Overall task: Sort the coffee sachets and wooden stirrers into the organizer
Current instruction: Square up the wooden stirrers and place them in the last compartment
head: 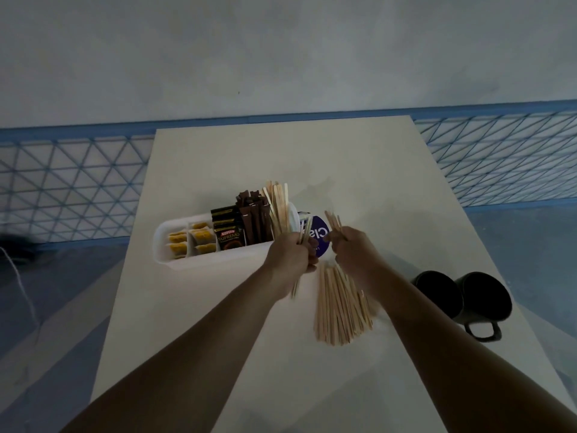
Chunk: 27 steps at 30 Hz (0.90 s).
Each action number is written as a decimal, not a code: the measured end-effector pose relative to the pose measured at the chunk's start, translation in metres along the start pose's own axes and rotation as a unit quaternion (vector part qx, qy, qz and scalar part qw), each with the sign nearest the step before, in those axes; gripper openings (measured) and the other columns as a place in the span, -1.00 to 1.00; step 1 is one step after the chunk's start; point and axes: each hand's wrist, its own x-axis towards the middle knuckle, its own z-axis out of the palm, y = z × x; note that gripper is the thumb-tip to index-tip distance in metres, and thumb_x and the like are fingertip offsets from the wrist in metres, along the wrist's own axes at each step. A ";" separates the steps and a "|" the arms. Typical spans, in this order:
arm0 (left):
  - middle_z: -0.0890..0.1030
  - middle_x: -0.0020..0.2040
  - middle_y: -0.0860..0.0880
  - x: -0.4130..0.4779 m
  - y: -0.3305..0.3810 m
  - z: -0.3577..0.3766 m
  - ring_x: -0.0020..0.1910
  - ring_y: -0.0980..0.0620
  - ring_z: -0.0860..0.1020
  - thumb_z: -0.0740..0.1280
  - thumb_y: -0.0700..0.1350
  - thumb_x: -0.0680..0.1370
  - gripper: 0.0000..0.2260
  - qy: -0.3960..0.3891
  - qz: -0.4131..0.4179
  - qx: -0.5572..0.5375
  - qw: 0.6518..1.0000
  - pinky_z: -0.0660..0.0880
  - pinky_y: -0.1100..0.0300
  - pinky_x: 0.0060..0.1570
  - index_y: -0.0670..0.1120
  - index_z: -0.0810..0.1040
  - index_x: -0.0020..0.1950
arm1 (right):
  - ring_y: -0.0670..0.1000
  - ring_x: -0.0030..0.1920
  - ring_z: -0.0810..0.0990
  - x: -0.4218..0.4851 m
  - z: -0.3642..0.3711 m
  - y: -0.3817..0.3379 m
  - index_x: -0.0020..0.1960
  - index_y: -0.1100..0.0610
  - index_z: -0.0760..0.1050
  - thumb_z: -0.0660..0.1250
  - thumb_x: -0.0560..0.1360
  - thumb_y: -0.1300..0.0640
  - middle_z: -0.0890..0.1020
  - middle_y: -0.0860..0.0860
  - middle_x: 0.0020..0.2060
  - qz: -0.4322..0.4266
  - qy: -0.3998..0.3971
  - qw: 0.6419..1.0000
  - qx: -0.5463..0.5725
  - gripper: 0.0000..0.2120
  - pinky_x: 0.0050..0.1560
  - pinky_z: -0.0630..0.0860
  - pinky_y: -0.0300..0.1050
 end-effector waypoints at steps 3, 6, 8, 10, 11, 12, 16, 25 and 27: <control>0.63 -0.03 -0.16 0.004 0.013 -0.011 -0.05 -0.04 0.62 0.15 -0.29 0.63 -0.80 0.025 0.029 -0.026 0.999 0.58 0.19 -0.16 -0.23 0.56 0.12 | -0.04 -0.28 0.50 0.003 0.007 -0.015 -0.01 0.16 0.51 0.11 0.63 0.29 0.55 0.04 -0.25 -0.019 -0.019 0.999 0.029 -0.80 -0.30 0.40 -0.17; 0.68 -0.06 -0.11 0.008 0.027 -0.023 -0.03 -0.04 0.66 0.17 -0.24 0.65 -0.80 0.060 0.066 -0.044 0.995 0.58 0.12 -0.12 -0.18 0.59 0.08 | 0.04 -0.16 0.58 0.008 0.015 -0.030 0.00 0.15 0.52 0.12 0.64 0.27 0.63 0.09 -0.14 -0.054 -0.021 0.998 0.035 -0.80 -0.14 0.57 -0.04; 0.68 -0.10 -0.07 0.010 0.035 -0.030 -0.02 -0.01 0.66 0.17 -0.23 0.65 -0.80 0.079 0.086 -0.054 0.992 0.59 -0.01 0.05 -0.17 0.60 0.06 | 0.06 -0.17 0.60 0.012 0.019 -0.040 -0.02 0.18 0.53 0.11 0.63 0.31 0.63 0.10 -0.19 -0.073 -0.014 0.996 0.056 -0.78 -0.07 0.58 0.03; 0.68 -0.08 -0.06 0.012 0.041 -0.035 0.00 0.01 0.65 0.18 -0.23 0.65 -0.80 0.095 0.102 -0.068 0.988 0.57 -0.06 0.13 -0.15 0.61 0.05 | 0.04 -0.23 0.62 0.017 0.024 -0.049 -0.03 0.20 0.53 0.09 0.60 0.37 0.62 0.08 -0.26 -0.094 -0.003 0.991 0.091 -0.74 -0.09 0.58 0.02; 0.68 -0.06 -0.06 0.013 0.043 -0.038 0.02 0.01 0.65 0.18 -0.23 0.65 -0.80 0.104 0.109 -0.075 0.986 0.56 -0.07 0.15 -0.14 0.61 0.04 | 0.02 -0.24 0.63 0.020 0.026 -0.054 -0.03 0.20 0.54 0.08 0.60 0.38 0.62 0.08 -0.27 -0.104 0.002 0.989 0.106 -0.73 -0.08 0.60 0.01; 0.69 -0.05 -0.06 0.014 0.045 -0.040 0.03 0.01 0.65 0.19 -0.23 0.65 -0.80 0.112 0.116 -0.081 0.984 0.55 -0.07 0.17 -0.12 0.62 0.03 | 0.01 -0.25 0.65 0.022 0.028 -0.058 -0.01 0.21 0.54 0.07 0.61 0.38 0.63 0.08 -0.26 -0.114 0.006 0.986 0.122 -0.73 -0.07 0.60 -0.02; 0.70 -0.05 -0.03 0.022 0.048 -0.047 0.03 0.01 0.65 0.23 -0.20 0.64 -0.80 0.149 0.135 -0.087 0.976 0.55 -0.06 0.18 -0.05 0.64 -0.02 | -0.02 -0.19 0.69 0.031 0.035 -0.072 0.08 0.24 0.54 0.08 0.66 0.30 0.65 0.09 -0.20 -0.150 0.022 0.977 0.147 -0.75 -0.12 0.58 -0.22; 0.68 -0.11 0.02 0.043 0.044 -0.046 -0.09 0.01 0.63 0.28 -0.11 0.62 -0.84 0.214 0.150 0.010 0.965 0.58 0.09 -0.08 0.04 0.66 -0.03 | -0.14 -0.24 0.68 0.050 0.053 -0.074 0.05 0.24 0.54 0.10 0.66 0.33 0.67 0.00 -0.23 -0.159 0.016 0.974 0.160 -0.77 -0.14 0.60 -0.30; 0.65 -0.17 0.01 0.046 0.041 -0.045 -0.15 0.02 0.60 0.28 -0.09 0.62 -0.85 0.221 0.152 0.059 0.961 0.49 0.17 -0.21 -0.02 0.67 0.00 | -0.15 -0.27 0.66 0.053 0.057 -0.069 0.03 0.28 0.53 0.08 0.64 0.38 0.66 0.03 -0.23 -0.155 0.006 0.974 0.164 -0.76 -0.16 0.57 -0.29</control>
